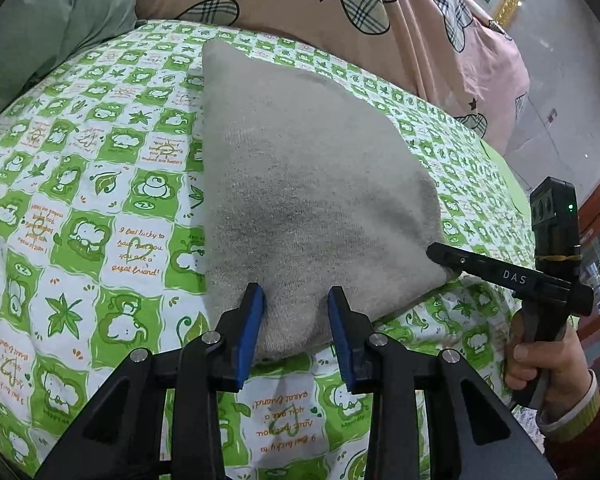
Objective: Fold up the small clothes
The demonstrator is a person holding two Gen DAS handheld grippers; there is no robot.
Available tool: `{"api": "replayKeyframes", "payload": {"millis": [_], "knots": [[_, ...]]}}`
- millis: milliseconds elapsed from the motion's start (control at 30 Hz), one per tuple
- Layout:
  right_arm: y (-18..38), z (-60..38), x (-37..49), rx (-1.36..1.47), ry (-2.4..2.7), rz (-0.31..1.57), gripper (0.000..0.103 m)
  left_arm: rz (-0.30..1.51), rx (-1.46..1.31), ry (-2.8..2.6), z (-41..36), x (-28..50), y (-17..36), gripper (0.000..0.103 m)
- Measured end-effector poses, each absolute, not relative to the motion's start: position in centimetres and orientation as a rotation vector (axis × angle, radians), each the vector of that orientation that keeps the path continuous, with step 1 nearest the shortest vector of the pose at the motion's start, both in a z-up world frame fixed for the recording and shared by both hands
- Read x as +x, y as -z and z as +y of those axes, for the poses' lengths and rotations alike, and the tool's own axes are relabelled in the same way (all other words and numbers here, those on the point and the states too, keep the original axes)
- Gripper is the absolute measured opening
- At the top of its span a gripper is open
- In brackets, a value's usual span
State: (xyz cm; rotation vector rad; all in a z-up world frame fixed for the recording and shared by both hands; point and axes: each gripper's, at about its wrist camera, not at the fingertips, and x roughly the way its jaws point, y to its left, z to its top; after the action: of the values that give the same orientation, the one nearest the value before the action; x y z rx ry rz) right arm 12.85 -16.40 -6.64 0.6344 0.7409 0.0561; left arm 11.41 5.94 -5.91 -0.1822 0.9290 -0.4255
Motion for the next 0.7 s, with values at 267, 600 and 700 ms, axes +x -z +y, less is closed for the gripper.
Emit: {"api": "replayKeyframes", "payload": {"millis": [267,600,700], "knots": [[5.9,-16.2,10.5,0.649,-0.043,0.753,0.004,0.935,-0.179,0.379,6.1,10.5,5.2,0.035],[4.5,-14.5,6.7,0.607,-0.036,0.733,0.063,0.923,-0.158,0.260,7.4,7.5,4.0,0.071],[4.6,-14.0,6.0,0.587,-0.035,0.745,0.063,0.918,-0.143,0.234,7.5,6.4,3.8,0.076]]}}
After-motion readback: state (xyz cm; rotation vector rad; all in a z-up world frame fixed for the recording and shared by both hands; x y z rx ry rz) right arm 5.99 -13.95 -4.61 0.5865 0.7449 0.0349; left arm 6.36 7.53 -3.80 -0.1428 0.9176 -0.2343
